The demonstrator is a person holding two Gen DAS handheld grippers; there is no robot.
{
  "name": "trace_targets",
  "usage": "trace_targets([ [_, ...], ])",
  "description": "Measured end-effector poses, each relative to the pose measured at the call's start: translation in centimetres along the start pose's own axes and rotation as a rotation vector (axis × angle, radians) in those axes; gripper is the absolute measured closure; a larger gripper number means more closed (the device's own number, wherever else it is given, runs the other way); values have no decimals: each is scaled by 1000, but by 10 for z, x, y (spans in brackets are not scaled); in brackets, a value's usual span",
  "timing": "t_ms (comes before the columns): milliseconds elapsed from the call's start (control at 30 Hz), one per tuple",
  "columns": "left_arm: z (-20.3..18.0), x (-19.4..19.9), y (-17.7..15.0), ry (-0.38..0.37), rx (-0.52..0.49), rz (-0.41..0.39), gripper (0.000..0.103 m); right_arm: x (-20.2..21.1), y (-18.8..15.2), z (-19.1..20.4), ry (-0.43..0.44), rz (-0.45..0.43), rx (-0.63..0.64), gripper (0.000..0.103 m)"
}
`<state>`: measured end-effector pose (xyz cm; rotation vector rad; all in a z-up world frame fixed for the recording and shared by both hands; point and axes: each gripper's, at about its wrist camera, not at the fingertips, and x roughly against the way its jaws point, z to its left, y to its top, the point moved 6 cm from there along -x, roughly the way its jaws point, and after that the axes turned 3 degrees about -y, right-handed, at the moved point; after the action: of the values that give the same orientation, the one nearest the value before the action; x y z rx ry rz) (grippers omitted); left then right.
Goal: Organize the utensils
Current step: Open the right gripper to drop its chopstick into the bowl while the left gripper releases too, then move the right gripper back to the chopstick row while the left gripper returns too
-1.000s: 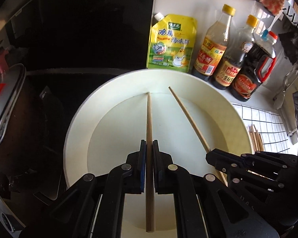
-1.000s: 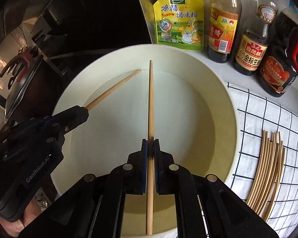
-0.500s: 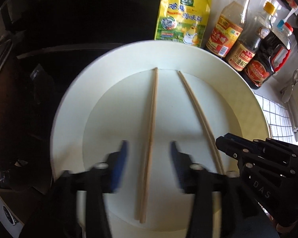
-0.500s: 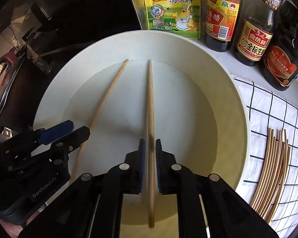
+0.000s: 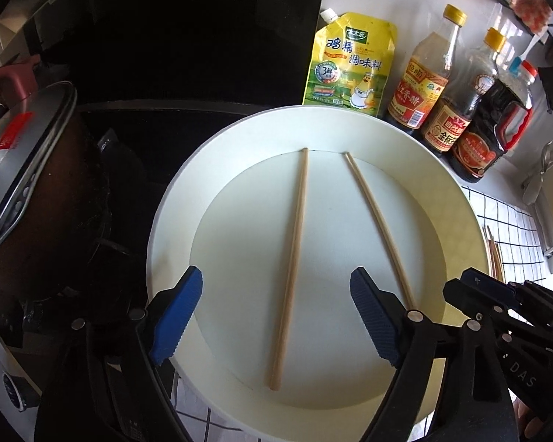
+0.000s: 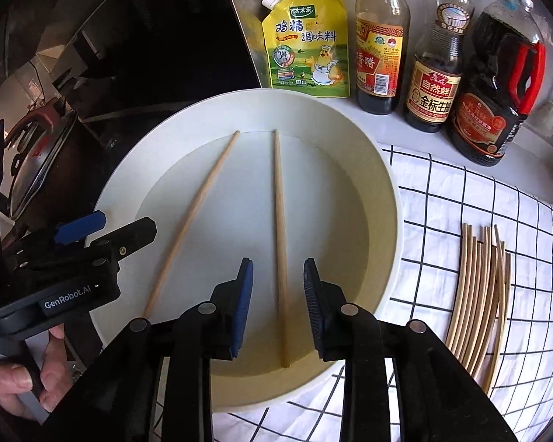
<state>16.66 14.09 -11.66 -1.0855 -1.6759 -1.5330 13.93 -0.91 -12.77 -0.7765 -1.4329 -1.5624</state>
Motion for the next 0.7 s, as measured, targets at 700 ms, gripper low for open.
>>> trace_targets([
  [700, -120, 40, -29, -128, -129, -86, 13, 86, -77, -112, -128, -103, -126, 60],
])
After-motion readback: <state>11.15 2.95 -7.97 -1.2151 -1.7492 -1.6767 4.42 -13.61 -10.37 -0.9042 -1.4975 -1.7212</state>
